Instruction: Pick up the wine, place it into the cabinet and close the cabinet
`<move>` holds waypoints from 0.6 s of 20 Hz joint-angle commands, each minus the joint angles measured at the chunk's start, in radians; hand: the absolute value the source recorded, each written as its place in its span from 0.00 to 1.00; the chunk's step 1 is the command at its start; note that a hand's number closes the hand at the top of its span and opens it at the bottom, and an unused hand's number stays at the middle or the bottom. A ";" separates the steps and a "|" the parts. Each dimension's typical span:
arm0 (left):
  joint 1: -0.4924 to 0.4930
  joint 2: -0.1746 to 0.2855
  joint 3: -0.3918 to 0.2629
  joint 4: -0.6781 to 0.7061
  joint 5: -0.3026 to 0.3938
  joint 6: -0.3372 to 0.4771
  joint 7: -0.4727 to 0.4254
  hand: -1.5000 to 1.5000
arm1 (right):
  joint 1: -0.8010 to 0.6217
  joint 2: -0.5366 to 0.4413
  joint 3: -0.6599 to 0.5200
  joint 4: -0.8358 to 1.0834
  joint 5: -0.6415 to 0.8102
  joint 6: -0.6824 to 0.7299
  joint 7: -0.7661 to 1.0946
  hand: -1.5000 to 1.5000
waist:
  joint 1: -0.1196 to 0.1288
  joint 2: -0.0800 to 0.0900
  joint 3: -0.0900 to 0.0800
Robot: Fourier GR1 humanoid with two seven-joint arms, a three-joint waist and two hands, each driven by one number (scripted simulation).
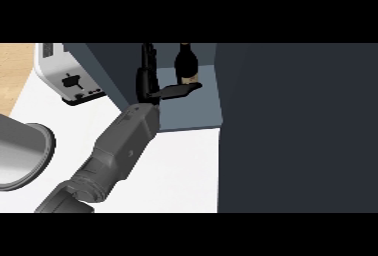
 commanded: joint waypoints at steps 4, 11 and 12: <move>0.117 0.001 -0.113 -0.089 0.140 0.008 -0.005 0.00 | -0.010 -0.012 -0.023 -0.040 -0.012 0.000 0.012 0.00 | 0.010 -0.003 -0.001; 0.292 0.002 -0.410 -0.395 0.279 0.149 0.046 0.00 | 0.033 -0.013 -0.010 -0.105 0.000 -0.022 0.040 0.00 | 0.032 -0.012 -0.001; 0.342 0.002 -0.463 -0.456 0.302 0.187 0.042 0.00 | 0.014 -0.013 -0.017 -0.068 0.017 -0.032 0.039 0.00 | 0.040 -0.012 -0.001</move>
